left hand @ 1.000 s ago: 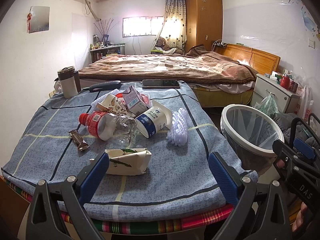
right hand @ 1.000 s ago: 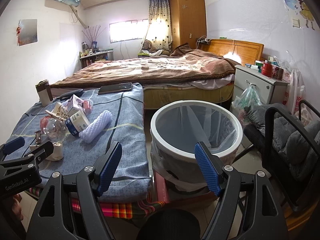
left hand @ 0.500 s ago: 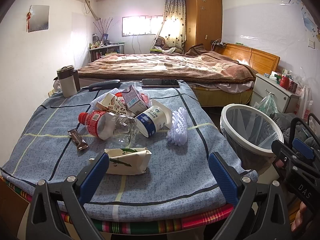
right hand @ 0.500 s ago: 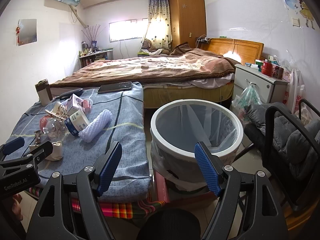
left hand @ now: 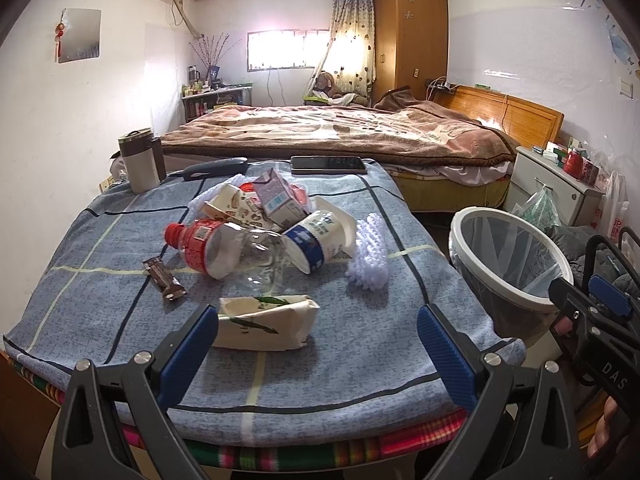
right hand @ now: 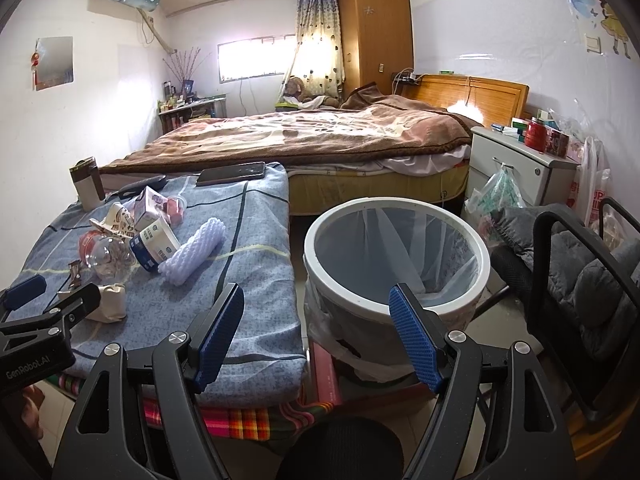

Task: Collect trash
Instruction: 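Grasp the folded paper packet with the left tool while the right tool grasps the white foam sleeve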

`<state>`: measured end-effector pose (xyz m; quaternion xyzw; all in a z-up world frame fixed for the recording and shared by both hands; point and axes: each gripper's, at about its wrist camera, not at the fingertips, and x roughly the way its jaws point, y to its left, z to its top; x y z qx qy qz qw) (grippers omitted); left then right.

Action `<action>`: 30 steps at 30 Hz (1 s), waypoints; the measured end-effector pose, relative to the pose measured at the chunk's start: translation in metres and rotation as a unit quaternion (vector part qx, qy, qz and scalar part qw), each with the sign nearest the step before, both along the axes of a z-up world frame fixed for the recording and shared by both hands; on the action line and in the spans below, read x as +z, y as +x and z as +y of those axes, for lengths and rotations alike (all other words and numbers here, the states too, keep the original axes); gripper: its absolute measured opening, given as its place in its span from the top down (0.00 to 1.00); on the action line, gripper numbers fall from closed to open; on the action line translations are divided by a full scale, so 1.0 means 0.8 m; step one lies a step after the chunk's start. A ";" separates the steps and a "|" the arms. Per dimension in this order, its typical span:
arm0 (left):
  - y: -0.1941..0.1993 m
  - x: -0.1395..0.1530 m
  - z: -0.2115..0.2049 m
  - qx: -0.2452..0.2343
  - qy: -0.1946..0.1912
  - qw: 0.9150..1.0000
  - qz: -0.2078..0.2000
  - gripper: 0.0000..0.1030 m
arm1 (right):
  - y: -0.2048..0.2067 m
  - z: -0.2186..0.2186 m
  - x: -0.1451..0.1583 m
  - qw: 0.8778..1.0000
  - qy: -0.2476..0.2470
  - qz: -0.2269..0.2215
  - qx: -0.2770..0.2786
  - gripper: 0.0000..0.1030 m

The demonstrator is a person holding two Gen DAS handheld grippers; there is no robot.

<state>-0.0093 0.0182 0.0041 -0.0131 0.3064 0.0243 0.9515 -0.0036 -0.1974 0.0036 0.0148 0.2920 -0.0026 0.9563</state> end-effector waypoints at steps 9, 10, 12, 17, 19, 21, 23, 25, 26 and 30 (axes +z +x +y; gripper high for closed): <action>-0.002 -0.012 0.050 0.008 0.008 1.000 0.017 0.02 | 0.030 0.028 0.001 0.999 0.020 0.003 0.035 0.26; -0.002 -0.015 0.057 0.010 0.005 1.000 0.020 0.02 | 0.034 0.034 0.000 0.999 0.020 0.004 0.043 0.26; -0.002 -0.018 0.067 0.011 0.001 1.000 0.024 0.02 | 0.045 0.051 -0.004 0.998 0.020 0.012 0.064 0.26; 0.001 -0.021 0.081 -0.019 0.010 0.999 0.024 0.02 | 0.074 0.083 -0.015 0.993 0.037 0.034 0.103 0.26; 0.007 -0.024 0.085 -0.040 0.013 0.999 0.033 0.02 | 0.081 0.091 -0.017 0.992 0.040 0.038 0.114 0.26; 0.014 -0.029 0.089 -0.049 0.019 0.998 0.040 0.02 | 0.087 0.100 -0.018 0.991 0.035 0.045 0.119 0.26; 0.020 -0.032 0.092 -0.053 0.022 0.997 0.044 0.05 | 0.094 0.107 -0.020 0.991 0.032 0.050 0.122 0.26; 0.026 -0.033 0.097 -0.055 0.017 0.997 0.045 0.05 | 0.102 0.114 -0.023 0.990 0.032 0.056 0.122 0.26; 0.027 -0.033 0.099 -0.058 0.015 0.997 0.042 0.05 | 0.103 0.114 -0.022 0.990 0.032 0.057 0.123 0.26; 0.034 -0.039 0.104 -0.075 0.012 0.996 0.043 0.10 | 0.117 0.124 -0.027 0.988 0.029 0.068 0.133 0.28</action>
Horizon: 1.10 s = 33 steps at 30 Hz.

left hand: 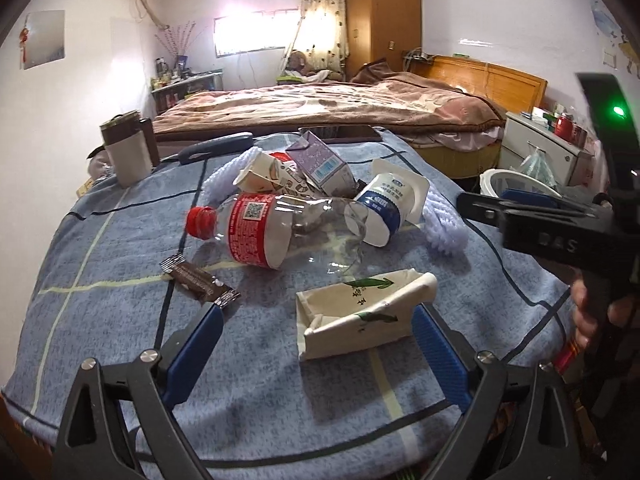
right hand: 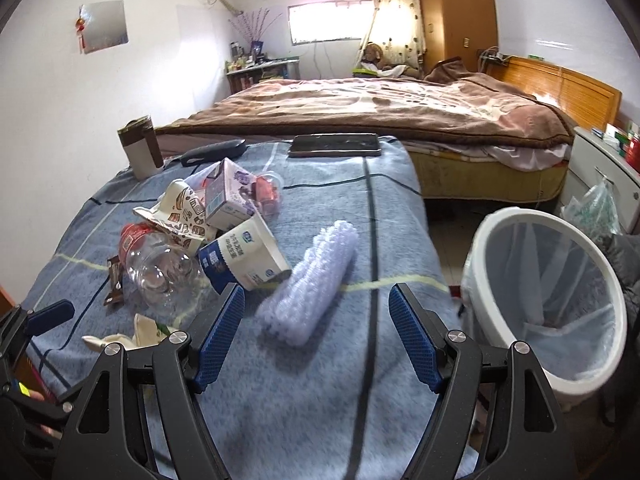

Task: Collect trash
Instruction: 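Grasp the folded paper packet with the left tool while the right tool grasps the white foam sleeve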

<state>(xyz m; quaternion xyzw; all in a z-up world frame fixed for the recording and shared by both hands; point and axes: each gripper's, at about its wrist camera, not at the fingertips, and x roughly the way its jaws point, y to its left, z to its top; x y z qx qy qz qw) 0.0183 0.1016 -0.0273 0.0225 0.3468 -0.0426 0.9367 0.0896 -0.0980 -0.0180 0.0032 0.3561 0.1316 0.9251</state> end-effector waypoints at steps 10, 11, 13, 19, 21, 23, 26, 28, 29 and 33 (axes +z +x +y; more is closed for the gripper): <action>0.015 -0.016 -0.004 -0.051 -0.032 0.998 0.033 0.31 | 0.026 0.020 -0.021 0.999 0.000 0.036 0.014 0.42; 0.014 -0.017 -0.006 -0.055 -0.035 0.997 0.035 0.34 | 0.027 0.022 -0.022 0.999 0.000 0.038 0.017 0.46; 0.014 -0.017 -0.009 -0.065 -0.041 0.996 0.037 0.38 | 0.030 0.024 -0.025 0.999 0.001 0.047 0.020 0.53; 0.014 -0.019 -0.014 -0.076 -0.054 0.995 0.040 0.56 | 0.034 0.024 -0.028 0.999 0.003 0.051 0.019 0.72; 0.014 -0.018 -0.017 -0.080 -0.060 0.994 0.041 0.64 | 0.034 0.020 -0.028 0.998 0.012 0.051 0.019 0.77; 0.012 -0.017 -0.020 -0.087 -0.067 0.993 0.040 0.68 | 0.033 0.018 -0.027 0.998 0.016 0.050 0.020 0.80; 0.011 -0.016 -0.022 -0.089 -0.074 0.992 0.041 0.72 | 0.031 0.014 -0.026 0.999 0.015 0.044 0.015 0.87; 0.009 -0.016 -0.025 -0.092 -0.081 0.992 0.041 0.73 | 0.031 0.011 -0.027 0.999 0.018 0.045 0.015 0.87; 0.008 -0.016 -0.027 -0.095 -0.083 0.991 0.042 0.73 | 0.031 0.010 -0.028 0.999 0.018 0.046 0.014 0.87; 0.005 -0.014 -0.034 -0.109 -0.080 0.990 0.045 0.73 | 0.031 0.004 -0.028 0.999 0.023 0.047 0.015 0.87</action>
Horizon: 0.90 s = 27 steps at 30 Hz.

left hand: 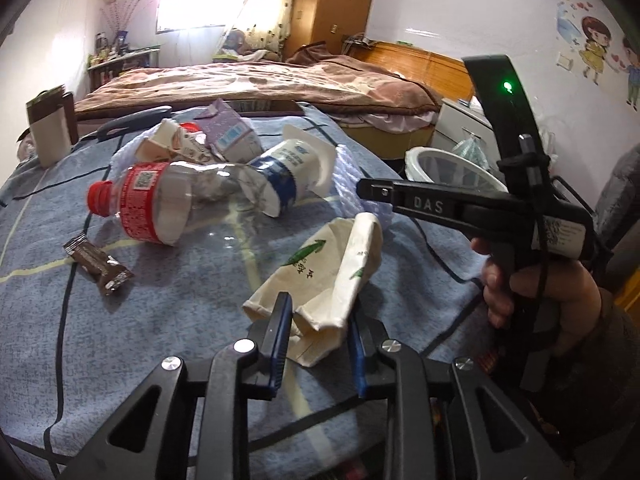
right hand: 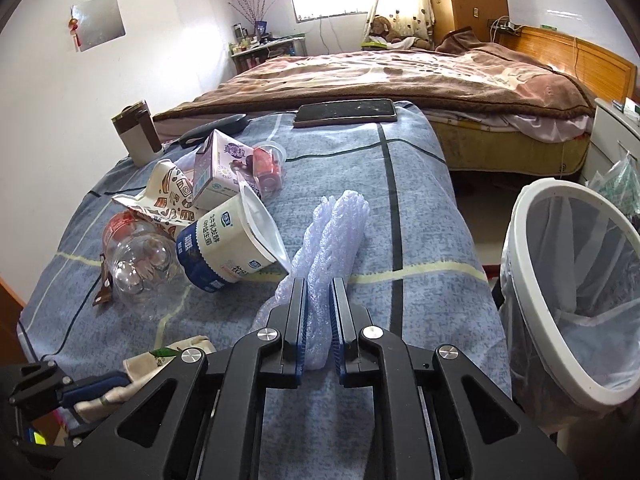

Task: Collect trash
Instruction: 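Grasp the folded paper packet with the left tool while the right tool grasps the white foam sleeve, then lift the paper packet and foam sleeve with both tools over the white bin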

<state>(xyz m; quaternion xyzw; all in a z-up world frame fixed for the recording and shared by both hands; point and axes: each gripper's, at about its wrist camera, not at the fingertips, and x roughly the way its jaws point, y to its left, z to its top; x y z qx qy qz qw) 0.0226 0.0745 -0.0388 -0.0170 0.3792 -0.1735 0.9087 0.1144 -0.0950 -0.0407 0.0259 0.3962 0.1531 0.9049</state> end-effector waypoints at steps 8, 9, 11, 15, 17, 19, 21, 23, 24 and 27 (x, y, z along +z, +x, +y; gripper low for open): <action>0.007 0.016 0.005 -0.011 0.008 0.999 -0.029 0.29 | 0.008 -0.026 0.007 1.000 0.014 0.011 -0.021 0.84; 0.012 0.016 0.004 -0.014 0.012 0.999 -0.027 0.29 | 0.011 -0.029 0.008 0.999 0.016 0.015 -0.023 0.84; 0.027 0.009 0.002 -0.018 0.018 1.000 -0.014 0.29 | 0.012 -0.032 0.009 0.999 0.013 0.015 -0.029 0.82; 0.038 -0.005 -0.007 -0.022 0.026 0.999 0.012 0.29 | 0.019 -0.027 0.007 1.000 0.001 0.018 -0.019 0.55; 0.038 -0.008 -0.007 -0.028 0.009 0.999 0.019 0.31 | 0.024 -0.024 0.005 1.000 -0.003 0.019 -0.015 0.45; 0.039 -0.010 -0.008 -0.029 0.008 0.999 0.022 0.36 | 0.033 -0.020 -0.002 0.999 0.000 0.030 -0.010 0.45; 0.042 -0.013 -0.007 -0.024 0.009 0.999 0.028 0.42 | 0.039 -0.019 -0.007 0.999 0.000 0.039 -0.008 0.45; 0.044 -0.015 -0.005 -0.023 0.003 0.999 0.032 0.42 | 0.043 -0.016 -0.011 0.999 -0.001 0.044 -0.005 0.45; 0.044 -0.016 -0.005 -0.023 0.001 0.999 0.032 0.42 | 0.042 -0.016 -0.012 0.999 -0.003 0.047 -0.006 0.45; 0.043 -0.017 -0.006 -0.023 -0.002 0.999 0.032 0.43 | 0.041 -0.017 -0.015 0.999 -0.005 0.050 -0.009 0.45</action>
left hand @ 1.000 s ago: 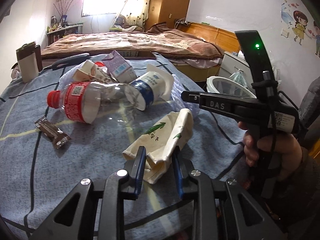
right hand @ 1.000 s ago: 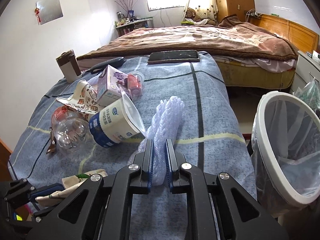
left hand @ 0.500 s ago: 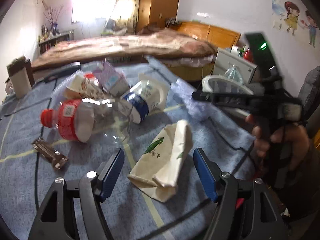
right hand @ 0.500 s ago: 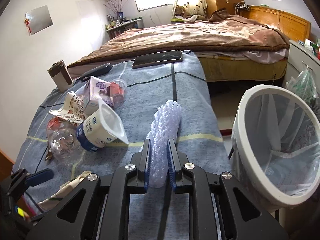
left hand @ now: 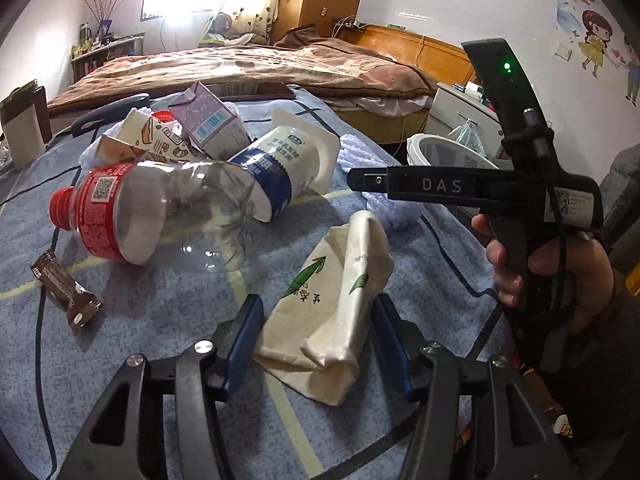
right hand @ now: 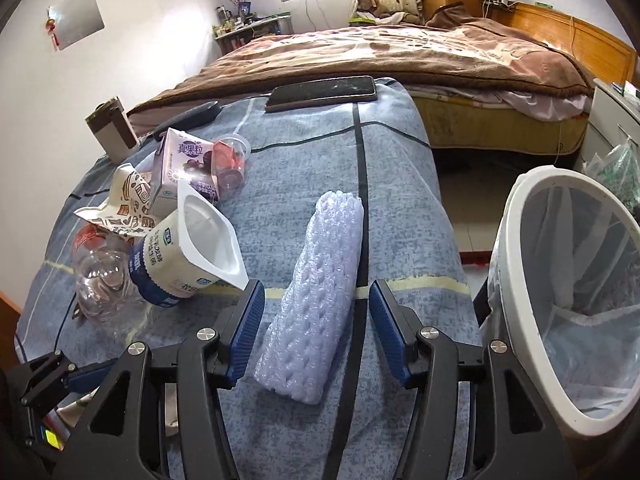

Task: Collect trash
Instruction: 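Lift the paper packet and foam sleeve with both tools over the white bin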

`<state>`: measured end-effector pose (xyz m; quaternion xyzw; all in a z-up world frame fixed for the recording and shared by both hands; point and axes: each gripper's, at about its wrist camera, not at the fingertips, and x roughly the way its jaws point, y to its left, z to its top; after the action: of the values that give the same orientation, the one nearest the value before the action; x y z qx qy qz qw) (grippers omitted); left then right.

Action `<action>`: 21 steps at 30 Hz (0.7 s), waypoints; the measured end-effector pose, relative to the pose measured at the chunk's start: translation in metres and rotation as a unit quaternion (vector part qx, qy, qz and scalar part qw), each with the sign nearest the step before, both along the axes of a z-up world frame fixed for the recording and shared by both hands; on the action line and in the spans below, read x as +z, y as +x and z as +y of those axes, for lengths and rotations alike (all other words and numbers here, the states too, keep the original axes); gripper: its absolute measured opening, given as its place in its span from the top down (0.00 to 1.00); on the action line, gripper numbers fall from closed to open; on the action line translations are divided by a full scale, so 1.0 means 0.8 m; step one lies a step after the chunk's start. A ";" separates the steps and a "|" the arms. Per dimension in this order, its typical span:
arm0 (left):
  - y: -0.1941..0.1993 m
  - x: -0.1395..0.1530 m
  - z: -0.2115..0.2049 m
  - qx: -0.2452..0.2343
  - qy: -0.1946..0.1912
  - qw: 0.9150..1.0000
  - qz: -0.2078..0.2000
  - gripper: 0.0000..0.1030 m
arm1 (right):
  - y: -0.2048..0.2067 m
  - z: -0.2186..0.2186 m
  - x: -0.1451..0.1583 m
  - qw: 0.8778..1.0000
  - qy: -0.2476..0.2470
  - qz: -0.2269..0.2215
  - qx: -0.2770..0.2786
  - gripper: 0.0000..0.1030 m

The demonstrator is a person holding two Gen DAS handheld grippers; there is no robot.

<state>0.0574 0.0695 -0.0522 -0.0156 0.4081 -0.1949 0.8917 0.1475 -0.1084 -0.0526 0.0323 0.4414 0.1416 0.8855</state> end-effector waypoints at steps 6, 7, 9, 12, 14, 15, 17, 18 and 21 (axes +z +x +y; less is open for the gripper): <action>0.012 -0.003 0.002 0.007 -0.025 1.000 0.011 0.42 | -0.004 -0.004 0.000 1.000 0.000 -0.003 -0.002 0.48; 0.014 -0.004 0.001 0.008 -0.026 1.000 0.014 0.41 | -0.004 -0.005 0.000 1.000 0.002 -0.003 -0.004 0.50; 0.015 -0.004 -0.004 0.009 -0.018 1.000 0.013 0.40 | -0.003 -0.006 -0.002 1.000 0.003 0.000 -0.004 0.60; 0.017 -0.004 -0.012 0.006 -0.004 1.000 0.010 0.40 | -0.004 -0.008 -0.002 1.000 0.003 -0.001 -0.003 0.66; 0.016 -0.003 -0.013 0.008 -0.011 1.000 0.010 0.44 | -0.006 -0.010 -0.001 1.000 0.006 -0.005 -0.003 0.68; 0.016 -0.003 -0.013 0.008 -0.012 1.000 0.011 0.46 | -0.007 -0.010 0.000 1.000 0.006 -0.007 -0.004 0.70; 0.016 -0.003 -0.013 0.012 -0.010 1.000 0.008 0.50 | -0.009 -0.011 0.001 1.000 0.004 -0.011 -0.002 0.71; 0.016 -0.002 -0.014 0.014 -0.009 1.000 0.007 0.53 | -0.010 -0.010 0.002 1.000 0.003 -0.014 0.000 0.72; 0.012 0.002 -0.014 0.020 -0.007 1.000 0.000 0.59 | -0.014 -0.010 0.004 1.000 0.001 -0.022 0.003 0.73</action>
<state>0.0674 0.0586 -0.0503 -0.0304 0.4060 -0.1799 0.8955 0.1362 -0.1162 -0.0491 0.0286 0.4220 0.1455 0.8944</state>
